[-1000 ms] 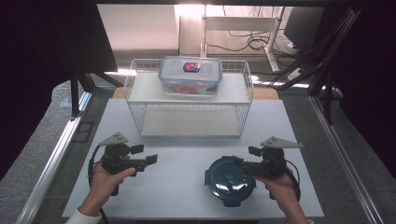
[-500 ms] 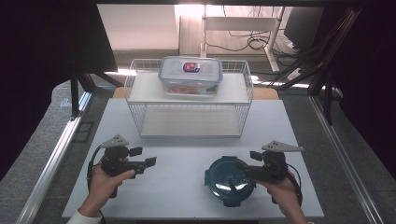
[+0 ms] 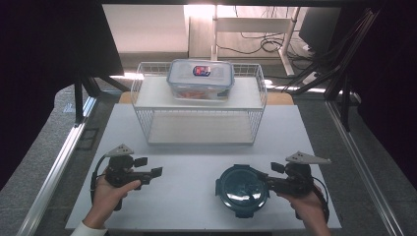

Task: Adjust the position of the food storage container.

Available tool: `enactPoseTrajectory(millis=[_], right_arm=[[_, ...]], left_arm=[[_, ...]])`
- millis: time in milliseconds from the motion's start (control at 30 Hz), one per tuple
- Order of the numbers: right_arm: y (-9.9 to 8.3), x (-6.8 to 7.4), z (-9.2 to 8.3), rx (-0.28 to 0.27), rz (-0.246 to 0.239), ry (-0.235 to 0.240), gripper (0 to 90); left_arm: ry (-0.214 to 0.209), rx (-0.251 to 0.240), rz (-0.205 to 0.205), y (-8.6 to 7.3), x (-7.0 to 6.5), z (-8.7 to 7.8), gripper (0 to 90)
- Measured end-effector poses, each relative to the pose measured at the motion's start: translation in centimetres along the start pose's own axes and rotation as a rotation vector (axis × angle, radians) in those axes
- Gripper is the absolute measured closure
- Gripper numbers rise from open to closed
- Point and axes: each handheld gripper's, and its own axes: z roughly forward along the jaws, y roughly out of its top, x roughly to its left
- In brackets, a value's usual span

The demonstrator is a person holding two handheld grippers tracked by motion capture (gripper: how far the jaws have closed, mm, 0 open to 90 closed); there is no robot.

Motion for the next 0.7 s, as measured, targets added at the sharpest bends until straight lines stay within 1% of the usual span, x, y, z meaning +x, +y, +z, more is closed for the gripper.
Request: enactPoseTrajectory(millis=[133,200,300,433,500,533,600,700], right_arm=[[-1.1,-0.4,-0.9,0.038,-0.008,-0.042,40.8],[-1.6,-0.6,-1.0,0.062,-0.014,-0.048,48.0],[-2.2,-0.9,-1.0,0.12,-0.04,-0.065,57.3],[-2.8,-0.9,-1.1,0.163,-0.051,-0.084,73.0],[-3.1,-1.0,-1.1,0.187,-0.058,-0.1,79.5],[-3.4,-1.1,-1.0,0.206,-0.063,-0.121,82.1],[-3.8,-1.2,-0.7,0.235,-0.07,-0.157,86.5],[-4.6,-1.3,0.3,0.283,-0.07,-0.161,88.5]], left_arm=[[-0.011,0.015,-0.003,-0.2,0.1,0.2,23.2],[-0.014,0.023,0.001,-0.3,0.2,0.3,23.1],[-0.011,0.035,-0.001,-0.5,0.4,0.4,23.1],[-0.008,0.039,-0.001,-0.6,0.4,0.3,23.1],[-0.006,0.04,-0.001,-0.7,0.5,0.3,23.2],[-0.005,0.041,-0.001,-0.8,0.5,0.3,23.2],[-0.006,0.044,-0.003,-0.8,0.6,0.3,23.3],[-0.006,0.053,-0.001,-1.0,0.6,0.5,23.3]])
